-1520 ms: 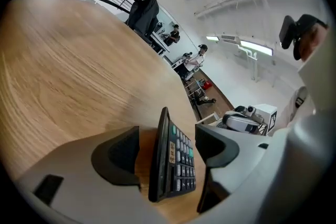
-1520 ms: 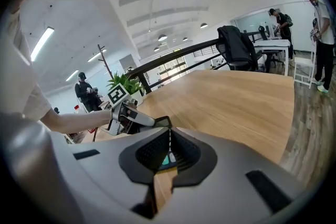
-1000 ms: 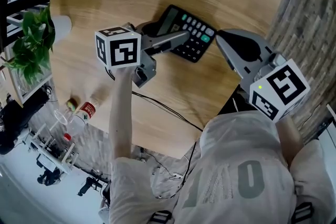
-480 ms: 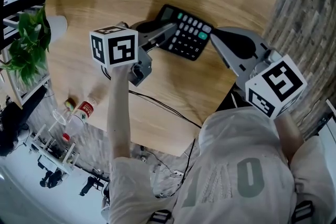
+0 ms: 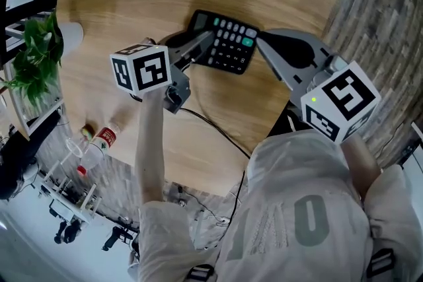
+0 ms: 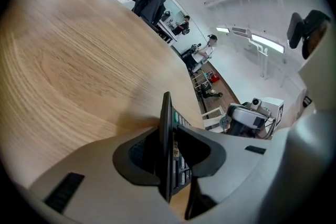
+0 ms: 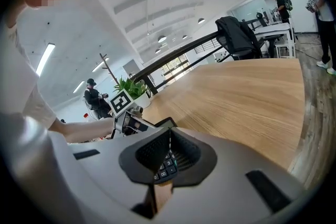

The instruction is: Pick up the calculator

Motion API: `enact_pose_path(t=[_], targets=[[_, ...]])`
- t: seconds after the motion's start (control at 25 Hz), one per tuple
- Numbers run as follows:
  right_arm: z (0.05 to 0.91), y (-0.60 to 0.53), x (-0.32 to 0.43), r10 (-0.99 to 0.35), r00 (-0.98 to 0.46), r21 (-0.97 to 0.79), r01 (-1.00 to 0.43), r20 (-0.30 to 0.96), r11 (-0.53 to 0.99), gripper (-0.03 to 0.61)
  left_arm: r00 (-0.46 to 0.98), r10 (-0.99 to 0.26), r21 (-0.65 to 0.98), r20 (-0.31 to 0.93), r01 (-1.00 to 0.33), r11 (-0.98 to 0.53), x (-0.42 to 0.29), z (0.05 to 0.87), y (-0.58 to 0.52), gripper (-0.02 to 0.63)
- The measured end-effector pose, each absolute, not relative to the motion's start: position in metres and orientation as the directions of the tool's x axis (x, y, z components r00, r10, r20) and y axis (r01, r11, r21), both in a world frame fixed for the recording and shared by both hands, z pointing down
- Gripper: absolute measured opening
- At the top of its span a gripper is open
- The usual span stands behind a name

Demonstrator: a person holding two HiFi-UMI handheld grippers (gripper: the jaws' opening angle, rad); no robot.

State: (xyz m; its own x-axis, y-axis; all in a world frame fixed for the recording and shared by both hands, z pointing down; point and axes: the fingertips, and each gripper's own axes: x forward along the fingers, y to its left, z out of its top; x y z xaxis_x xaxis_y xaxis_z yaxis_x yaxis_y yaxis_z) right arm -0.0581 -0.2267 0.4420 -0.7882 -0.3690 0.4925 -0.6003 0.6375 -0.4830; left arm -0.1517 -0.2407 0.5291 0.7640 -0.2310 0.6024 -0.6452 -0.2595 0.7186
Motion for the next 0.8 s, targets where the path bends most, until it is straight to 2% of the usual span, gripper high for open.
enact_pose_path(t=[0.16, 0.36, 0.6, 0.8], targets=[[0.43, -0.22, -0.05, -0.38, -0.789, -0.468, -0.6, 0.483, 0.649, 0.021, 0.727, -0.314, 0.684, 0.611, -0.684, -0.251, -0.148, 0.517, -0.237, 0.114], [0.405, -0.213, -0.042, -0.401, -0.792, -0.414, -0.591, 0.461, 0.692, 0.021, 0.695, -0.454, 0.678, 0.558, -0.697, -0.234, -0.149, 0.482, -0.238, 0.112], [0.364, -0.201, -0.028, -0.465, -0.788, -0.335, -0.6, 0.404, 0.726, 0.021, 0.648, -0.65, 0.706, 0.397, -0.668, -0.234, -0.141, 0.413, -0.231, 0.112], [0.317, -0.189, -0.029, -0.526, -0.797, -0.266, -0.598, 0.296, 0.756, 0.021, 0.556, -0.789, 0.707, 0.262, -0.667, -0.236, -0.137, 0.357, -0.21, 0.112]])
